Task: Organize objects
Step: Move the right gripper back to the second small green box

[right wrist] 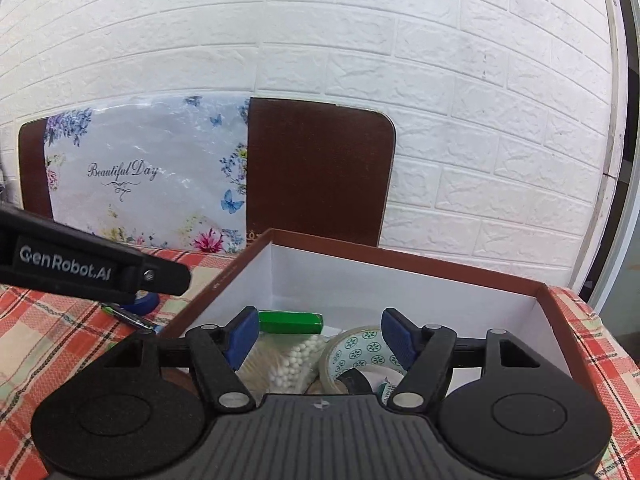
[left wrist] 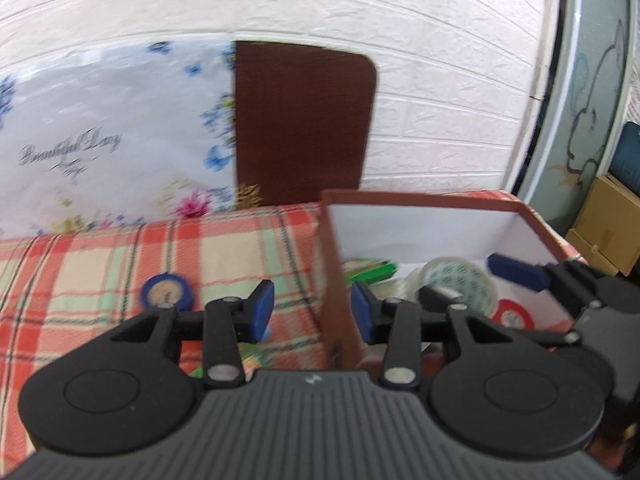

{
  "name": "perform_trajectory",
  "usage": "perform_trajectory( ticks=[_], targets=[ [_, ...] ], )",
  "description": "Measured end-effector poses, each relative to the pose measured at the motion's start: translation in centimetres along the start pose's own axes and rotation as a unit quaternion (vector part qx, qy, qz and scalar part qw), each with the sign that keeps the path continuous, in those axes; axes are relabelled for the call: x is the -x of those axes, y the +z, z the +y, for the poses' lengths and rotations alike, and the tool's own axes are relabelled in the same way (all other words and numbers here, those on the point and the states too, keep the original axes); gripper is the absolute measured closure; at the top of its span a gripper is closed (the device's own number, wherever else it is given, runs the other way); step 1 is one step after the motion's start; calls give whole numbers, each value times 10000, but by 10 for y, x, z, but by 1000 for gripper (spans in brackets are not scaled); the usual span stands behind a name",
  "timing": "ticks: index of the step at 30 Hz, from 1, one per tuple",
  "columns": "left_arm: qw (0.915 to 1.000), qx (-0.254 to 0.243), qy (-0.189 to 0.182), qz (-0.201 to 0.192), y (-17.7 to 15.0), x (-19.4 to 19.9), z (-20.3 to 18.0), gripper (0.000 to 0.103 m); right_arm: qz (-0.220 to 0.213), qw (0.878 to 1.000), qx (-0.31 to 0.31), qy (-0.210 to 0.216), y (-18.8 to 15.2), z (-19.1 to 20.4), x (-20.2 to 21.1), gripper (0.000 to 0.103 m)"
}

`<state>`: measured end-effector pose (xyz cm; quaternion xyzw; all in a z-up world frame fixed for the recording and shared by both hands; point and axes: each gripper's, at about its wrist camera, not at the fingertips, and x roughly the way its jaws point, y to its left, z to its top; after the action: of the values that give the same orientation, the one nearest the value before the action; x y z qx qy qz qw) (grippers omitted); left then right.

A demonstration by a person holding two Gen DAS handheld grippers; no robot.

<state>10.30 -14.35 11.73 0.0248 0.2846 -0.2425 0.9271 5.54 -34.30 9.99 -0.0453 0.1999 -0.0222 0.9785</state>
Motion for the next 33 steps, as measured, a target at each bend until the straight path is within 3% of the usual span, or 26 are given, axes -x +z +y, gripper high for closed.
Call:
perform_trajectory(
  ticks=[9, 16, 21, 24, 27, 33],
  targets=[
    [9981, 264, 491, 276, -38, 12, 53, 57, -247, 9994, 42, 245, -1, 29, 30, 37],
    [9911, 648, 986, 619, -77, 7, 107, 57, -559, 9933, 252, 979, -9, 64, 51, 36],
    [9840, 950, 1308, 744, -104, 0, 142, 56, -135, 9873, 657, 1442, -32, 106, 37, 38],
    [9875, 682, 1363, 407, -115, 5, 147, 48, 245, 9844, 689, 1599, -45, 128, 19, 40],
    [9893, 408, 1395, 123, -125, 6, 145, 43, 492, 9841, 705, 1556, -56, 144, 4, 40],
    [9895, 513, 1352, -44, -128, 5, 150, 41, 646, 9861, 883, 1247, -67, 157, -19, 38]
  ],
)
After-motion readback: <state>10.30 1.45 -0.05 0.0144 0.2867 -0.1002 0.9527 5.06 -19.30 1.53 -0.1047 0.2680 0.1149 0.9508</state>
